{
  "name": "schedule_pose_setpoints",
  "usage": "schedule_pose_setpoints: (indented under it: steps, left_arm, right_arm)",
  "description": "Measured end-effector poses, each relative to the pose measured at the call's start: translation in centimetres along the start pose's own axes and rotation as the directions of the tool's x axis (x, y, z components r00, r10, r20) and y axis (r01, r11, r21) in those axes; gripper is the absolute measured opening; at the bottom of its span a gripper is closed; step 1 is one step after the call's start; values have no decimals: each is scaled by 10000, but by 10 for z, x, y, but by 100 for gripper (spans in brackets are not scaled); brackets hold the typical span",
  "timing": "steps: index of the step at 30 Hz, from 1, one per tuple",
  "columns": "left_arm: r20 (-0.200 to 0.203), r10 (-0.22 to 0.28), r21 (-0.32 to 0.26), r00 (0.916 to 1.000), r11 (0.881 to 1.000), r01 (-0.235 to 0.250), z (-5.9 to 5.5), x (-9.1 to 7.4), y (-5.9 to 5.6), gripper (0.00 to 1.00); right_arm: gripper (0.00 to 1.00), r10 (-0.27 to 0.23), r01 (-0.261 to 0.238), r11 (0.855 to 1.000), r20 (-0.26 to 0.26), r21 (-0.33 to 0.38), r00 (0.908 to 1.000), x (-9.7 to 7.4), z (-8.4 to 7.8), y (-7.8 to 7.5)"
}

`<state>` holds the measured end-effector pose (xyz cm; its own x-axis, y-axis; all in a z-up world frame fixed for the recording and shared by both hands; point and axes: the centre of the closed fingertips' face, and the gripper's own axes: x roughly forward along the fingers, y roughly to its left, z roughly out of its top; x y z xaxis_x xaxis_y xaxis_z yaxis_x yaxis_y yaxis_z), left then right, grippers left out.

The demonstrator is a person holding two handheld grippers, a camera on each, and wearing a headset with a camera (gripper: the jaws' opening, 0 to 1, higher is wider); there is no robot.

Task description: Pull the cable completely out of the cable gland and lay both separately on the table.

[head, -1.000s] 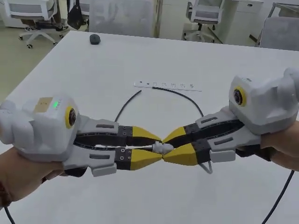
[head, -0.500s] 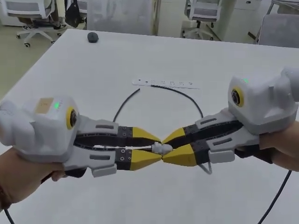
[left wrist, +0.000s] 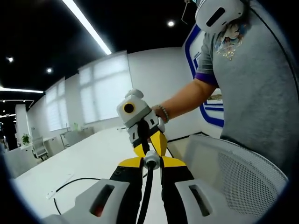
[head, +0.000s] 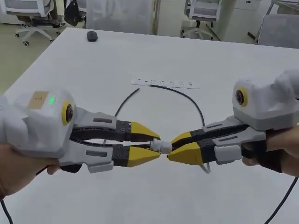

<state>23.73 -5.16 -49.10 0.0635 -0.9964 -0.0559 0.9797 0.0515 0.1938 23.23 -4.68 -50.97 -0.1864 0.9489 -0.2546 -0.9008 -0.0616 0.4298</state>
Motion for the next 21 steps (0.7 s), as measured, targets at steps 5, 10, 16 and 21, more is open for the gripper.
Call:
schedule_pose_setpoints:
  steps: [5, 10, 16, 21]
  left_arm:
    - [-213, -178, 221, 9996, 9996, 182, 0, -1, -4, 14]
    - [-384, -198, 359, 9991, 9991, 212, -2, -2, -3, 14]
    - [-497, -341, 587, 9982, 9976, 370, -1, -1, -6, 14]
    - [-592, -473, 803, 9971, 9954, 520, -2, 0, -10, 14]
  right_arm:
    - [8, 43, -66, 9991, -550, -426, 9985, 1, 1, 6]
    - [11, 130, -164, 9989, -767, -444, 9970, 2, 0, 5]
    - [8, 375, -372, 9993, -331, 86, 9987, 1, 11, 4]
    - [12, 582, -545, 9974, -782, 479, 9952, 4, 0, 2]
